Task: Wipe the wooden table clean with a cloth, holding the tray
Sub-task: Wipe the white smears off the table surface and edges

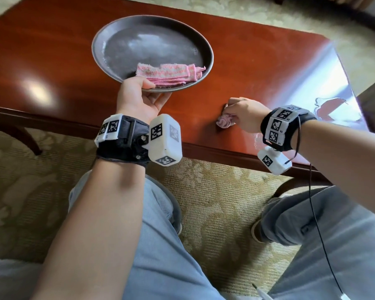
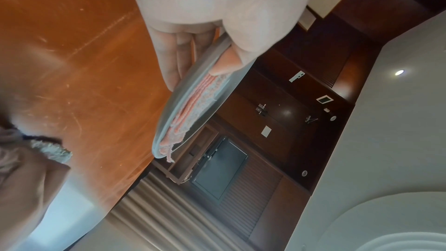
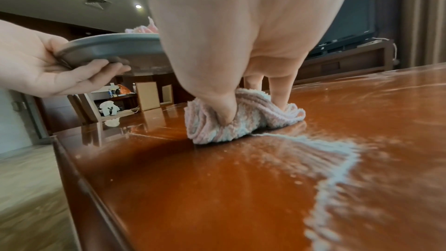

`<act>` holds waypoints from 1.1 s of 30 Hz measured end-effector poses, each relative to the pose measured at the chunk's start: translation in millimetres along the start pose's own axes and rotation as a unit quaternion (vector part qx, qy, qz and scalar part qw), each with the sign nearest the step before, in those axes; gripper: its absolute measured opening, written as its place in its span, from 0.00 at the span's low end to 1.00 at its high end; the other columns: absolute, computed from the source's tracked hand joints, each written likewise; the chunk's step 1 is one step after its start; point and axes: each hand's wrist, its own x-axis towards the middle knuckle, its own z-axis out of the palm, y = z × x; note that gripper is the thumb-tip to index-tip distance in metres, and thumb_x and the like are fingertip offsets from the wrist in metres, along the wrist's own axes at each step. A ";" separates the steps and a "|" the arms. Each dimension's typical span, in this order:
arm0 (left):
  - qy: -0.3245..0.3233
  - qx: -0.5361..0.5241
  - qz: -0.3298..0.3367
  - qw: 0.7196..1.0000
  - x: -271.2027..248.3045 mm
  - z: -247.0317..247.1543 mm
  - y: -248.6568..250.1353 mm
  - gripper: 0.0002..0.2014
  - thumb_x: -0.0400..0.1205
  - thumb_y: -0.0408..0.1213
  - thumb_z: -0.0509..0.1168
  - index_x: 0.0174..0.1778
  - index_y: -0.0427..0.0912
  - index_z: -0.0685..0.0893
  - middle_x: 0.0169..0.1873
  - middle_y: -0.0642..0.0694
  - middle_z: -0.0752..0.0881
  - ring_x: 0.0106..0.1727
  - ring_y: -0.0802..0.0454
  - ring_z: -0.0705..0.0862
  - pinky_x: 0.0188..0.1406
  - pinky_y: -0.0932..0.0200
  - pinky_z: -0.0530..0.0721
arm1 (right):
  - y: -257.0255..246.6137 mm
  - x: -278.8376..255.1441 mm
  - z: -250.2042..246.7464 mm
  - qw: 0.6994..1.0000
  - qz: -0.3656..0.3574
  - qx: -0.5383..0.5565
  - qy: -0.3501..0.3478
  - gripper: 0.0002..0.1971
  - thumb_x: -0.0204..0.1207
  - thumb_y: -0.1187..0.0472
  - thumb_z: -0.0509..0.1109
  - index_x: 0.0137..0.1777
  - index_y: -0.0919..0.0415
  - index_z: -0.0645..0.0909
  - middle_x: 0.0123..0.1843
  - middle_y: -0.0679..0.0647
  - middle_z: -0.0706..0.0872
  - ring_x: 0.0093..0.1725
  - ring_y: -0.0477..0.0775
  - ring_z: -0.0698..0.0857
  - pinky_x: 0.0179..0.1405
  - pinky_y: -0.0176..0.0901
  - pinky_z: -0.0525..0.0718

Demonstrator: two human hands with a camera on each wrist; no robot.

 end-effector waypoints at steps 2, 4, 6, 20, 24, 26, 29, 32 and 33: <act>-0.005 0.001 -0.001 1.000 -0.9 2.0 -3.1 0.13 0.77 0.19 0.52 0.50 0.29 0.81 0.52 0.32 0.85 0.54 0.33 0.88 0.51 0.40 0.91 | 7.5 -6.3 0.5 1.000 0.014 -0.014 -0.010 0.16 0.70 0.77 0.69 0.55 0.65 0.88 0.50 0.59 0.80 0.54 0.66 0.81 0.54 0.50 0.79; -0.007 0.001 -0.002 1.000 -1.2 2.7 -4.7 0.13 0.78 0.19 0.52 0.50 0.29 0.81 0.51 0.32 0.85 0.52 0.34 0.88 0.51 0.40 0.91 | 12.4 -8.7 2.4 1.000 0.019 -0.020 -0.010 0.17 0.70 0.76 0.70 0.57 0.64 0.87 0.51 0.60 0.80 0.54 0.66 0.81 0.55 0.51 0.79; -0.009 -0.002 -0.002 1.000 -1.7 1.3 -3.7 0.13 0.78 0.19 0.52 0.50 0.29 0.81 0.51 0.32 0.85 0.51 0.34 0.88 0.50 0.41 0.91 | 13.7 -7.5 2.9 0.999 0.024 -0.024 -0.014 0.17 0.71 0.75 0.70 0.58 0.62 0.87 0.52 0.60 0.80 0.55 0.66 0.80 0.55 0.53 0.80; 0.038 -0.051 0.027 0.998 17.4 -29.5 30.5 0.16 0.75 0.18 0.53 0.54 0.28 0.81 0.50 0.31 0.85 0.55 0.32 0.88 0.48 0.37 0.91 | -81.8 104.6 -16.0 0.997 -0.042 0.050 0.048 0.21 0.69 0.62 0.62 0.60 0.61 0.87 0.58 0.65 0.83 0.59 0.69 0.82 0.61 0.58 0.82; 0.047 -0.061 0.036 0.996 21.3 -40.5 38.6 0.15 0.75 0.18 0.53 0.53 0.27 0.82 0.49 0.32 0.85 0.51 0.32 0.87 0.47 0.39 0.91 | -114.0 124.0 -7.3 0.991 -0.118 0.043 0.042 0.17 0.70 0.64 0.65 0.56 0.61 0.90 0.58 0.66 0.86 0.60 0.70 0.82 0.61 0.61 0.81; 0.051 -0.061 0.038 0.996 22.9 -44.3 40.0 0.16 0.75 0.19 0.53 0.53 0.27 0.81 0.49 0.32 0.86 0.50 0.32 0.88 0.46 0.39 0.91 | -122.5 122.9 -2.2 0.991 -0.127 0.040 0.031 0.15 0.72 0.68 0.70 0.56 0.59 0.91 0.55 0.65 0.87 0.58 0.68 0.83 0.61 0.56 0.81; 0.056 -0.058 0.044 0.996 24.7 -45.2 39.2 0.16 0.76 0.19 0.53 0.54 0.27 0.81 0.48 0.32 0.86 0.51 0.33 0.87 0.47 0.39 0.91 | -123.6 117.6 0.9 0.991 -0.118 0.055 0.021 0.17 0.73 0.69 0.71 0.60 0.55 0.90 0.58 0.63 0.86 0.60 0.66 0.81 0.63 0.49 0.77; 0.051 -0.047 0.044 0.997 24.6 -38.0 33.8 0.15 0.76 0.19 0.52 0.52 0.28 0.81 0.46 0.33 0.85 0.47 0.35 0.87 0.50 0.38 0.90 | -113.9 112.2 0.9 0.993 -0.108 0.053 0.006 0.18 0.74 0.68 0.70 0.61 0.53 0.89 0.58 0.61 0.84 0.61 0.62 0.81 0.63 0.46 0.75; 0.047 -0.043 0.043 0.997 24.6 -34.2 31.4 0.15 0.76 0.19 0.52 0.52 0.28 0.80 0.45 0.34 0.85 0.42 0.36 0.87 0.51 0.37 0.90 | -108.9 109.1 2.0 0.992 -0.109 0.058 0.005 0.19 0.73 0.69 0.70 0.61 0.52 0.89 0.57 0.60 0.84 0.60 0.62 0.81 0.62 0.46 0.76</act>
